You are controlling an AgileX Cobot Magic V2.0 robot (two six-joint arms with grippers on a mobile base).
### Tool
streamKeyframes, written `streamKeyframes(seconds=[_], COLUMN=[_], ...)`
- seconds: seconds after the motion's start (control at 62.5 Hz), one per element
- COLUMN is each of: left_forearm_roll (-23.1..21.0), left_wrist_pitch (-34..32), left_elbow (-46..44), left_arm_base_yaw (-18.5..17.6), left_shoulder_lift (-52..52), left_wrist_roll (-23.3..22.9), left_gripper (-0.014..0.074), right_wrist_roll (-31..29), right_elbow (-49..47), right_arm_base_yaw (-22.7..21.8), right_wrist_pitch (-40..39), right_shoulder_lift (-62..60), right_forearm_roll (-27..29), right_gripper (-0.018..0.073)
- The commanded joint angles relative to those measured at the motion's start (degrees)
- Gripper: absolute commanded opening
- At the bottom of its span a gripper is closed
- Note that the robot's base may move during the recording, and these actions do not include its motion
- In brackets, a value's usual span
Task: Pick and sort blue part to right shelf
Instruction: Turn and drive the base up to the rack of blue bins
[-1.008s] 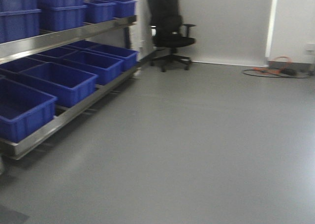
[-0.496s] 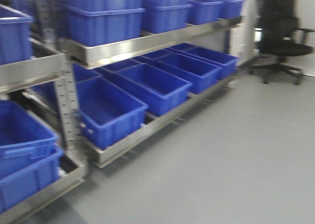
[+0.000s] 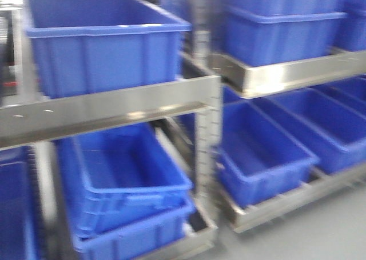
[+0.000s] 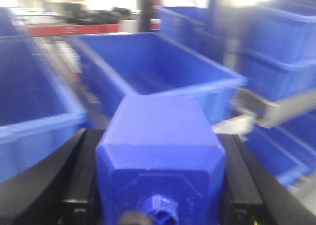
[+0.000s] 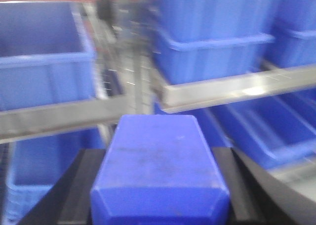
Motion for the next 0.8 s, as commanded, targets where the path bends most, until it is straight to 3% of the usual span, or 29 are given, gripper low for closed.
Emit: streamKeyframes(seconds=[0.0, 0.784], left_forearm_roll=[-0.27, -0.27], left_wrist_pitch=[-5.46, -5.46], left_elbow=[-1.75, -1.75], left_arm_base_yaw=[-0.17, -0.17], left_shoulder_lift=[1.03, 1.03], left_wrist_roll=[-0.08, -0.08], left_gripper=[0.0333, 0.0333], right_wrist_roll=[-0.14, -0.14], right_elbow=[-1.88, -1.88], right_arm_base_yaw=[-0.30, -0.30], right_wrist_pitch=[-5.40, -5.40], right_shoulder_lift=[0.48, 0.48], right_forearm_roll=[-0.61, -0.61], right_gripper=[0.0368, 0.0368])
